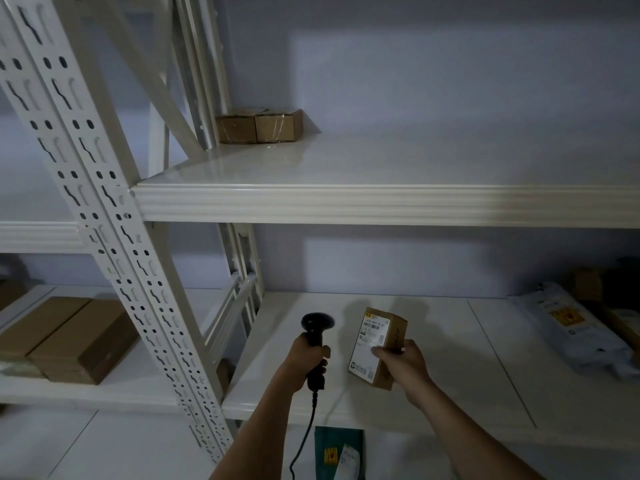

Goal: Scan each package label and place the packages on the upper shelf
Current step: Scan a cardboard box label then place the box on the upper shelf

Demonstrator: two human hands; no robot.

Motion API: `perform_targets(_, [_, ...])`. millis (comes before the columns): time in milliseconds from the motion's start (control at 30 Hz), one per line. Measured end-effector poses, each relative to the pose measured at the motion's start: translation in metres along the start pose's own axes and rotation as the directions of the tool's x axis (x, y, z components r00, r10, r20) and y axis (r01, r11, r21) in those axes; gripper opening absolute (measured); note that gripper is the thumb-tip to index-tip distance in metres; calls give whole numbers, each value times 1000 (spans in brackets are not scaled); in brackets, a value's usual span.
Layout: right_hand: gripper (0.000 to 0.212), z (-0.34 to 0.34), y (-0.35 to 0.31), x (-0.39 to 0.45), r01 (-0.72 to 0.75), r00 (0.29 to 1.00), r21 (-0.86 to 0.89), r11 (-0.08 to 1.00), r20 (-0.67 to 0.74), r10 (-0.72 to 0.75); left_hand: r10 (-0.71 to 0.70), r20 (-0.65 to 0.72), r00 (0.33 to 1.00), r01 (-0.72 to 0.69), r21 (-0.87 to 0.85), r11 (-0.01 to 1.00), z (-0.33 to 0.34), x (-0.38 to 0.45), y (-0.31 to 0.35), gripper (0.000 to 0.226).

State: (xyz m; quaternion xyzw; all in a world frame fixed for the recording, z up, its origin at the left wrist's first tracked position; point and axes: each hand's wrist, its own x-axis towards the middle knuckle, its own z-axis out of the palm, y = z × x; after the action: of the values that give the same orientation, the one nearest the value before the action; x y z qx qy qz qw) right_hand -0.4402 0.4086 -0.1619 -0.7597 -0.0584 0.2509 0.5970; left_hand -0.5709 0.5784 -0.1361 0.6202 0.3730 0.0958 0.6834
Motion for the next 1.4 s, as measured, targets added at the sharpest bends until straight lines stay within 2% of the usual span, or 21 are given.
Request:
perform_targets(133, [42,-4,8,-2,-75,997,43,996,36,73,-124,-122,985,106,-147,984,-10,13,-35,8])
perform_targets(233, [43,-8,12,-2,-168,985,103,980,60,162,-155,-251,956,134,-99,986,-14,20,-55,2])
perform_targets(333, [42,-12,19,-1,-244,968,167,955,107,229,-160,-323,933,157,-36,987,-14,27,-69,21])
perform_targets(433, [49,-14,26,3,-280,956,181,943,135,259,-152,-322,935,152,-25,988,-11,32,-72,36])
perform_targets(500, [62,-15,32,6,-302,951,171,938,126,283,-160,-346,925,166,-13,986,-9,35,-72,37])
perform_targets(567, [66,-15,36,9,-315,948,183,931,103,301,-166,-357,919,191,35,981,-9,38,-73,34])
perform_targets(733, [51,-16,34,14,-277,959,227,934,132,252,-166,-385,908,235,140,962,-11,39,-76,35])
perform_targets(867, [32,-11,13,8,-246,966,256,935,143,214,-197,-360,912,302,261,917,-17,36,-73,20])
perform_targets(967, [29,-4,-7,-3,-266,959,301,916,179,220,-239,-299,924,333,318,888,-14,28,-59,36])
perform_targets(1033, [30,2,-22,-12,-216,968,263,940,186,171,-174,-261,950,276,430,860,-8,18,-41,45])
perform_targets(1100, [29,6,-40,-21,-124,986,191,974,137,99,45,-235,971,69,456,887,-2,7,-21,45])
perform_targets(1167, [28,8,-58,-30,-72,993,175,982,101,55,199,-178,964,-145,278,950,7,-12,2,39])
perform_targets(1233, [27,10,-76,-39,-53,994,176,983,104,35,259,-64,964,-251,119,961,13,-35,26,38])
perform_targets(1300, [28,11,-94,-50,-53,988,157,986,149,30,330,79,940,-338,114,934,14,-59,46,37])
perform_targets(1400, [36,4,-122,-71,-18,938,105,994,347,-19,377,173,910,-411,254,876,2,-89,71,40])
